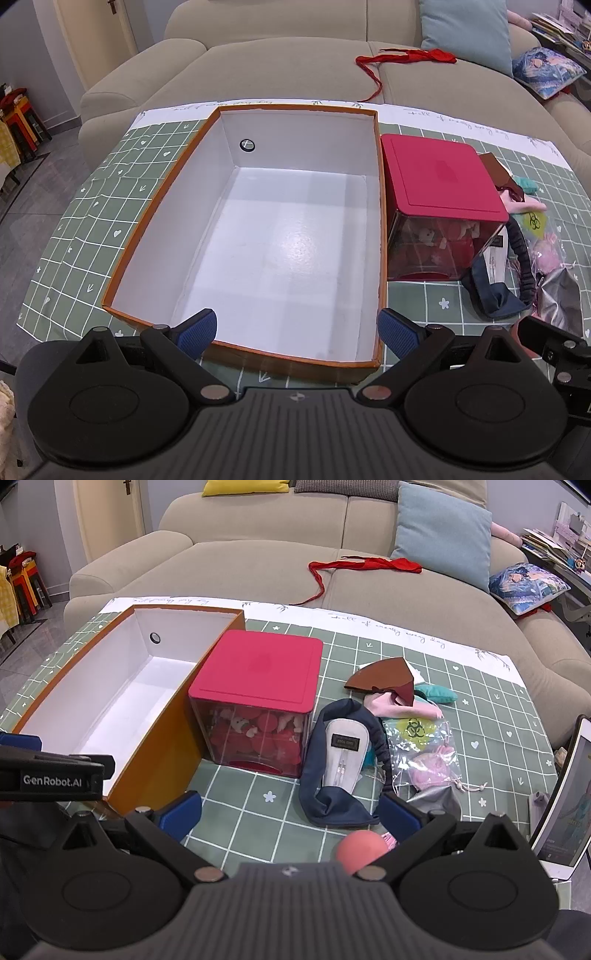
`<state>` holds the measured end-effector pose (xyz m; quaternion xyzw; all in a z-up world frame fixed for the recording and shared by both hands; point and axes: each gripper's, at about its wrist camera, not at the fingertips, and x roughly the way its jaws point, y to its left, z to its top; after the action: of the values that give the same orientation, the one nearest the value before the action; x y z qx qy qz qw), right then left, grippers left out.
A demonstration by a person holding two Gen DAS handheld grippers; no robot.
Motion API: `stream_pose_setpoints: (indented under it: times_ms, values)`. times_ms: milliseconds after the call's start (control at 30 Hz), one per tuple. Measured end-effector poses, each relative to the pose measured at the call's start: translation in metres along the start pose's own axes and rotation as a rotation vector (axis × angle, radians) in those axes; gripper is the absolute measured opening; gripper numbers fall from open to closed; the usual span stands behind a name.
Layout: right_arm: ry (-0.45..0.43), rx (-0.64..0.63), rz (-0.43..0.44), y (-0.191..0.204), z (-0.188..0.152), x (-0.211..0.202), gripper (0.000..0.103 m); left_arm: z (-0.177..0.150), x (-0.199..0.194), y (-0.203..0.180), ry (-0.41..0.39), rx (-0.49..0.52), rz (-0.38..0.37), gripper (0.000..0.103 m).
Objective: Organize soft objects
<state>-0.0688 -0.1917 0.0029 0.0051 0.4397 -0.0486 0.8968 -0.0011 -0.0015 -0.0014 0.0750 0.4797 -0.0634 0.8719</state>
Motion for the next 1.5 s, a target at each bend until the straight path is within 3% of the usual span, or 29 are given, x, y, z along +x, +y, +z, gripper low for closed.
stream_pose_setpoints:
  times_ms: [500,800,1000,1267,1500]
  values:
    - [0.025,0.014,0.007,-0.008,-0.004,0.008,0.100,0.001,-0.006,-0.003,-0.027,0.002,-0.022,0.103]
    - [0.066,0.071,0.004,-0.049,-0.010,0.024,0.100,-0.005,-0.002,-0.026,-0.005,0.069,-0.065,0.103]
    - [0.122,0.106,0.020,-0.082,-0.016,0.044,0.100,-0.013,0.008,-0.049,0.049,0.144,-0.139,0.103]
    - [0.163,0.172,-0.004,-0.130,-0.028,0.066,0.093,-0.027,0.007,-0.087,0.024,0.295,-0.116,0.103]
    - [0.196,0.254,-0.002,-0.161,-0.039,0.088,0.084,-0.029,0.007,-0.109,0.021,0.344,-0.054,0.103]
